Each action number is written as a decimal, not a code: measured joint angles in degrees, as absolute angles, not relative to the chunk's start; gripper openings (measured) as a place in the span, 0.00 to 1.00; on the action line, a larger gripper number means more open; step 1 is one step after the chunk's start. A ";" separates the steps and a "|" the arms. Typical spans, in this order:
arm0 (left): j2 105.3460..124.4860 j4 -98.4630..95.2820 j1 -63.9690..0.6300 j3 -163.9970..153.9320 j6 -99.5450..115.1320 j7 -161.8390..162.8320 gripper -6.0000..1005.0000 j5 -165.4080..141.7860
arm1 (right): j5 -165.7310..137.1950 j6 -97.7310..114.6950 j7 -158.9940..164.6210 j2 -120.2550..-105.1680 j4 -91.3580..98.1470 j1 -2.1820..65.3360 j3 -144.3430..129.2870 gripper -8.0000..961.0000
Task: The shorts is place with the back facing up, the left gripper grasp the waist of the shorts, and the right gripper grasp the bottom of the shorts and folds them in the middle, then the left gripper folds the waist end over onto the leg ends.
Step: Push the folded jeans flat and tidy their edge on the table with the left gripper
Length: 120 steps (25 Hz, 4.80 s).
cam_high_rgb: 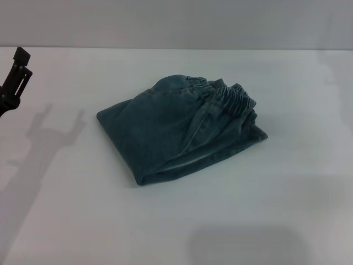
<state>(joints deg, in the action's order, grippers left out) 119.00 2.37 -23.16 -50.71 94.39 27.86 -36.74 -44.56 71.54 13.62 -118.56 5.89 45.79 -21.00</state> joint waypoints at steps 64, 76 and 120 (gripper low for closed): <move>118.61 0.41 -25.17 -46.50 92.35 22.90 0.82 -36.12 | -42.62 79.29 14.64 -119.00 2.89 34.08 -21.30 0.61; 118.90 0.66 -26.46 -45.69 90.97 21.79 0.82 -36.12 | -42.61 76.87 14.35 -118.76 3.46 35.80 -20.86 0.61; 118.87 1.48 -27.14 -46.15 92.36 22.42 0.82 -36.64 | -42.98 75.39 14.53 -118.82 3.73 39.45 -21.37 0.61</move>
